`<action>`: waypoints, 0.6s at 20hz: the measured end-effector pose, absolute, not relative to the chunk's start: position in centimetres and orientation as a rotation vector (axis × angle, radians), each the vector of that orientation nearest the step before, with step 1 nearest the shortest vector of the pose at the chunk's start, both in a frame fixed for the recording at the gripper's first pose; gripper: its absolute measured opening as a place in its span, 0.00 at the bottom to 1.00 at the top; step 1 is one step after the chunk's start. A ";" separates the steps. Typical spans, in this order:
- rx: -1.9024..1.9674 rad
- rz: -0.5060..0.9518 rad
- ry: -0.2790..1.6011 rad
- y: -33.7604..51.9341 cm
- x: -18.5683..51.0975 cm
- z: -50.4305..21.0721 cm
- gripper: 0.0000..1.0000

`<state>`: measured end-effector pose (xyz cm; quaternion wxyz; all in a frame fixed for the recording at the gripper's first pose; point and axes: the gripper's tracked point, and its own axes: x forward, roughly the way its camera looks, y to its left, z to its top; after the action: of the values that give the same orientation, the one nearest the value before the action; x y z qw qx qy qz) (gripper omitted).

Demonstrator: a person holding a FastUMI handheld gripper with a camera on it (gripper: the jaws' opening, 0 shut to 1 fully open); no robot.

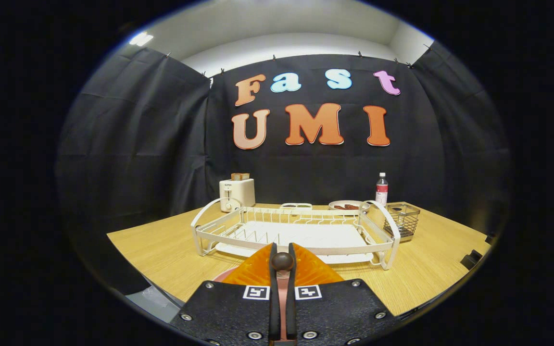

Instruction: Take the plate from the dish rack, then take the spoon from the basket and place it into the plate.

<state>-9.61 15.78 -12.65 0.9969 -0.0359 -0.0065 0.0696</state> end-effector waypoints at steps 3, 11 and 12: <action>-0.078 0.150 -0.014 16.6 -9.3 -13.4 0.05; -0.039 0.154 0.036 16.5 -8.7 -15.0 0.13; -0.041 0.151 0.047 16.5 -8.7 -15.4 0.17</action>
<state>-8.67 16.47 -15.36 0.9967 -0.0205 0.0232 0.0754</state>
